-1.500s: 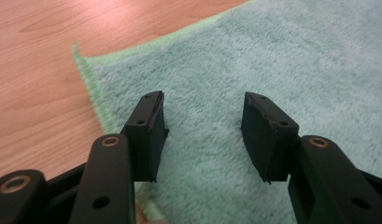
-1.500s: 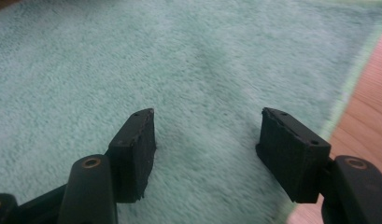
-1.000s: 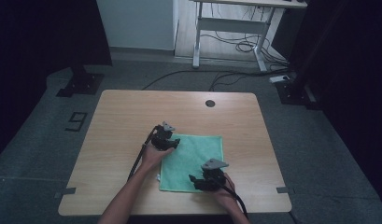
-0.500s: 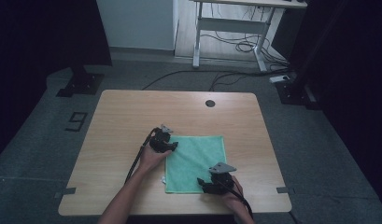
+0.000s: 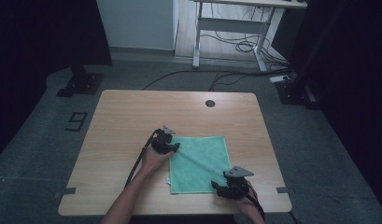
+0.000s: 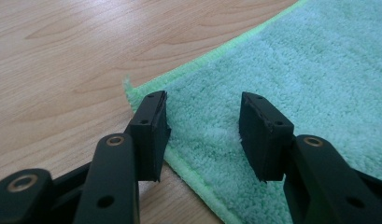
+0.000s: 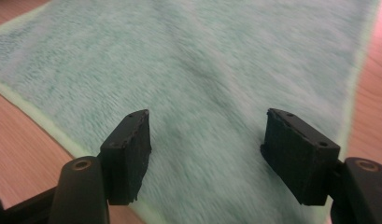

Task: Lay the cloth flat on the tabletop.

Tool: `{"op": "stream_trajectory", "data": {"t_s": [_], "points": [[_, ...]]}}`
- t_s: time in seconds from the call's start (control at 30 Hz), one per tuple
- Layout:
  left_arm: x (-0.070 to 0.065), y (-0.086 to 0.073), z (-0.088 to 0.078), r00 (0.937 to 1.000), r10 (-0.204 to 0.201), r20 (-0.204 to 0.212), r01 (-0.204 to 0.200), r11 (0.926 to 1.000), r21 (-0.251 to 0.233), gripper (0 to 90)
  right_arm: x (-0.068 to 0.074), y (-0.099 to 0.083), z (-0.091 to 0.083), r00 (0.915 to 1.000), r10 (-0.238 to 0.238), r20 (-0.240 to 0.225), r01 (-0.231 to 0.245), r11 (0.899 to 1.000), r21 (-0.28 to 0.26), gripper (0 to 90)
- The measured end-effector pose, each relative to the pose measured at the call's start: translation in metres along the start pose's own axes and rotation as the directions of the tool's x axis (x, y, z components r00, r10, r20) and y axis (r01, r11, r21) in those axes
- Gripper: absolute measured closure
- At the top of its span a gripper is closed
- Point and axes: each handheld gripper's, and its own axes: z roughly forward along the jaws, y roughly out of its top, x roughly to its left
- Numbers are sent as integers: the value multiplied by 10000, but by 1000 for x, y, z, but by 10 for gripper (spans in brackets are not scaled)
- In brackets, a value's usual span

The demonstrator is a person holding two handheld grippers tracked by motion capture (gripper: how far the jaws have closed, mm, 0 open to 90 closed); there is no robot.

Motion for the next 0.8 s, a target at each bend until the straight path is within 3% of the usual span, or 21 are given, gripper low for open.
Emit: {"op": "stream_trajectory", "data": {"t_s": [0.1,0.23,0.37,0.63,0.8], "points": [[0,0,0,10000,-20,15,20,10000,7,523,-5,-4,-7,9994,355,39,-355,9994,5,305],[0,0,0,9999,116,-109,-117,9999,-95,522,-1,0,-11,9991,418,61,-417,9987,-279,300],[2,5,-11,9997,-223,134,231,9976,-652,521,21,17,-14,9988,-144,-476,105,9966,-818,302],[9,13,-30,9989,-386,275,407,9959,-806,505,45,36,-5,9916,-594,-1148,446,9908,-1275,311],[15,13,-38,9991,-401,113,408,9965,-735,505,59,45,6,9846,-871,-1518,664,9884,-1363,314]]}}
